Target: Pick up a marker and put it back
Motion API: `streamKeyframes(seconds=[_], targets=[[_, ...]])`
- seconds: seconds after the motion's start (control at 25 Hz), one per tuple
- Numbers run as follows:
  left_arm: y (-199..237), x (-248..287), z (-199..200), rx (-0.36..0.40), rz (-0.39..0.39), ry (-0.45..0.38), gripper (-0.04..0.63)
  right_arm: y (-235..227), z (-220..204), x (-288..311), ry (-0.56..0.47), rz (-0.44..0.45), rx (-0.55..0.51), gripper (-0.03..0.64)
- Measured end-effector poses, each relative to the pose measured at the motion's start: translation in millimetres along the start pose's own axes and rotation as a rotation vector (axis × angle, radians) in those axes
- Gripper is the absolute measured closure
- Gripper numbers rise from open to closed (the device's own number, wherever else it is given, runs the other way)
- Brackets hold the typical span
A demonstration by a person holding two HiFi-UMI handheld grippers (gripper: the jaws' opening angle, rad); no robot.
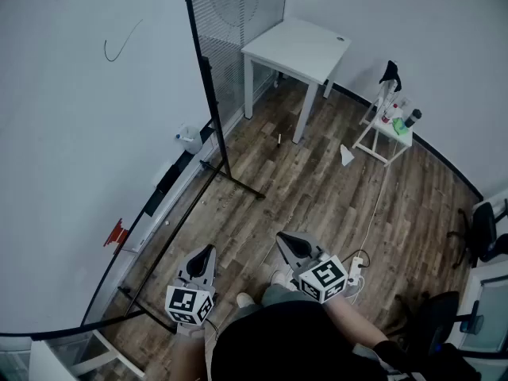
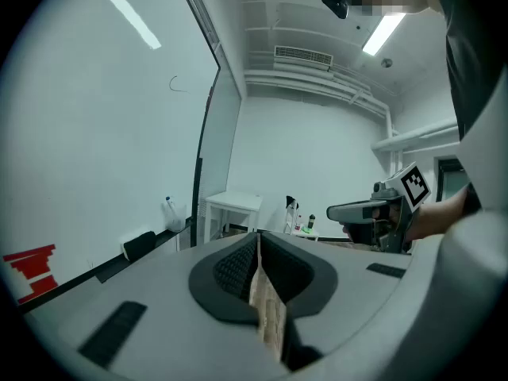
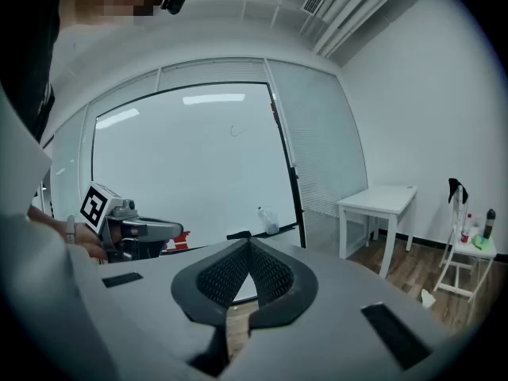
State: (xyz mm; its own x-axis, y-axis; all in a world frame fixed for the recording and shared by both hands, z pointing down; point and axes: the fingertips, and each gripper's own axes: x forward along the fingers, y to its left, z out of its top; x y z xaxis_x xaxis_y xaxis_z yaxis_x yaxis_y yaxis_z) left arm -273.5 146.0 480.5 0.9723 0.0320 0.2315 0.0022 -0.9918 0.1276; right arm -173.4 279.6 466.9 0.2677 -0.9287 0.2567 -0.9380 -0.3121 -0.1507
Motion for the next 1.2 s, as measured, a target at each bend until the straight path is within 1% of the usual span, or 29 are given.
streamKeyframes(seconds=[0.12,0.28,0.4,0.52,0.64,0.68,0.76,0.8,0.96,1.08,1.2], targets=[[-7,13,4,0.005,-0.006,0.001,0.566,-11,4,-3,-0.004,-0.002,-0.006,0.589],[-20,43,14,0.020,-0.015,-0.004,0.565,-38,9,-8,-0.022,-0.010,0.009,0.589],[-27,68,24,0.048,0.008,-0.015,0.565,-61,11,-13,-0.048,-0.009,0.029,0.588],[-31,91,32,0.049,0.035,-0.024,0.563,-88,10,-18,-0.062,-0.008,0.043,0.588],[-37,115,40,0.057,0.050,-0.016,0.561,-115,10,-23,-0.073,-0.010,0.065,0.588],[-39,123,42,0.062,0.055,-0.012,0.551,-123,10,-24,-0.074,-0.011,0.070,0.588],[-40,139,42,0.062,0.059,-0.002,0.488,-138,9,-23,-0.071,-0.009,0.073,0.588],[-39,147,42,0.059,0.061,0.004,0.474,-144,9,-20,-0.070,-0.009,0.076,0.588],[-26,178,47,0.051,0.078,0.010,0.474,-171,12,-4,-0.067,-0.021,0.097,0.588],[-8,204,52,0.031,0.083,0.014,0.474,-191,15,17,-0.048,-0.020,0.098,0.588],[20,227,51,0.013,0.084,0.021,0.474,-208,21,51,-0.034,-0.019,0.096,0.588]])
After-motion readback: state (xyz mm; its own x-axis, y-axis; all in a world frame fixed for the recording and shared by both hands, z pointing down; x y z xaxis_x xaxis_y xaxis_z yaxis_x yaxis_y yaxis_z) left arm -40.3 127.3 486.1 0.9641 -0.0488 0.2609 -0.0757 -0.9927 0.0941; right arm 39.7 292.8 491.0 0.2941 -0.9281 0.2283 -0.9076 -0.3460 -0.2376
